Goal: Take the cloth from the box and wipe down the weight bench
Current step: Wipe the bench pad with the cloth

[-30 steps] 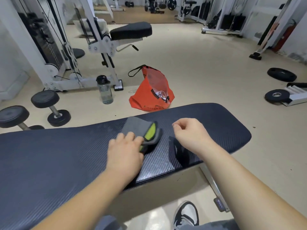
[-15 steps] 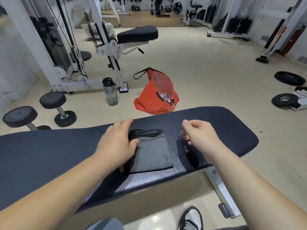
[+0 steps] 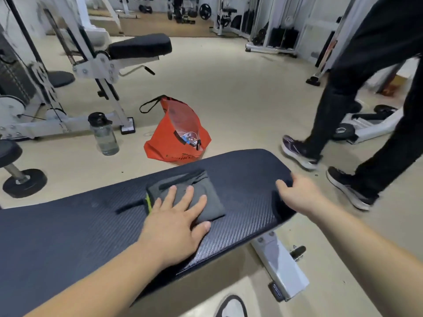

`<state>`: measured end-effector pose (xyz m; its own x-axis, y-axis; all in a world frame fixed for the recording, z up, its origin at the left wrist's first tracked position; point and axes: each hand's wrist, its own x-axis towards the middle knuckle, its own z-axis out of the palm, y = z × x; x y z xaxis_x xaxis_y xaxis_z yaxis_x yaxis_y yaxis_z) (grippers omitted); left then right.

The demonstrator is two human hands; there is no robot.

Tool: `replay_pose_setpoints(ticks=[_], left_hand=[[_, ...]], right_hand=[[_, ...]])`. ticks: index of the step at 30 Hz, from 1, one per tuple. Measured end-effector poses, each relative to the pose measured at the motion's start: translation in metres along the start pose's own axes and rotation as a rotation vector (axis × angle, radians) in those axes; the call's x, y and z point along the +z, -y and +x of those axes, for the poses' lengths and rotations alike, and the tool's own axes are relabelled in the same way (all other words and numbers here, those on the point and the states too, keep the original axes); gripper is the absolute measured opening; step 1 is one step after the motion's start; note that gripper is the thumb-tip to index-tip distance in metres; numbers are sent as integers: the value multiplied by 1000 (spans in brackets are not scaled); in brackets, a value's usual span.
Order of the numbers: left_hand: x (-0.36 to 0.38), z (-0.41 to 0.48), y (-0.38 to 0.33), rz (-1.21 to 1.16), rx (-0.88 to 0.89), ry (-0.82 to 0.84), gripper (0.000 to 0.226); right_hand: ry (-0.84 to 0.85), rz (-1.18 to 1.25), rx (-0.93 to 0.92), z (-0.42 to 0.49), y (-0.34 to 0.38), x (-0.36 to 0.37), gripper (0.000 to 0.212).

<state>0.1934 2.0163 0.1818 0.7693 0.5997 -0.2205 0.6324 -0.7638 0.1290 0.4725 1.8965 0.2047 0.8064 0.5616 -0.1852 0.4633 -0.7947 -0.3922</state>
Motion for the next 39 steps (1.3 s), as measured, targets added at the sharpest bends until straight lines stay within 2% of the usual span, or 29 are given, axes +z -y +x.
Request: replay_pose_setpoints(ticks=[2, 4, 7, 12, 15, 18, 20, 23, 25, 28, 32, 35, 39], left_hand=[[-3, 12, -15, 55, 204, -6, 64], [-11, 42, -13, 68, 319, -9, 64], [-19, 103, -15, 63, 244, -28, 58], [-10, 180, -75, 47, 54, -100, 57], [-14, 206, -107, -11, 49, -59, 56], [-14, 197, -144, 2, 177, -39, 52], [-4, 173, -168, 22, 301, -37, 50], [10, 138, -182, 20, 417, -43, 48], [13, 120, -174, 16, 453, -39, 45], [12, 86, -149, 12, 483, -32, 45], [14, 25, -98, -36, 431, -44, 45], [20, -26, -39, -54, 357, -76, 46], [28, -99, 49, -104, 141, -137, 61]], right_hand=[[-1, -12, 26, 9, -16, 3, 44], [-47, -65, 34, 14, -24, 5, 48], [-113, -55, 66, 19, -29, 3, 53], [-136, -1, 64, 23, -41, 1, 51], [-157, 47, 65, 24, -44, 0, 46], [-169, 106, 82, 23, -44, -2, 47], [-175, 218, 109, 21, -43, -4, 45], [-164, 624, 220, 18, -47, -11, 36], [-162, 689, 254, 13, -52, -13, 25], [-138, 537, 192, -12, -44, -10, 20], [-117, 341, 55, -51, -2, -4, 37], [-4, 256, -103, -82, 46, 3, 25], [219, 194, -257, -129, 116, 23, 42]])
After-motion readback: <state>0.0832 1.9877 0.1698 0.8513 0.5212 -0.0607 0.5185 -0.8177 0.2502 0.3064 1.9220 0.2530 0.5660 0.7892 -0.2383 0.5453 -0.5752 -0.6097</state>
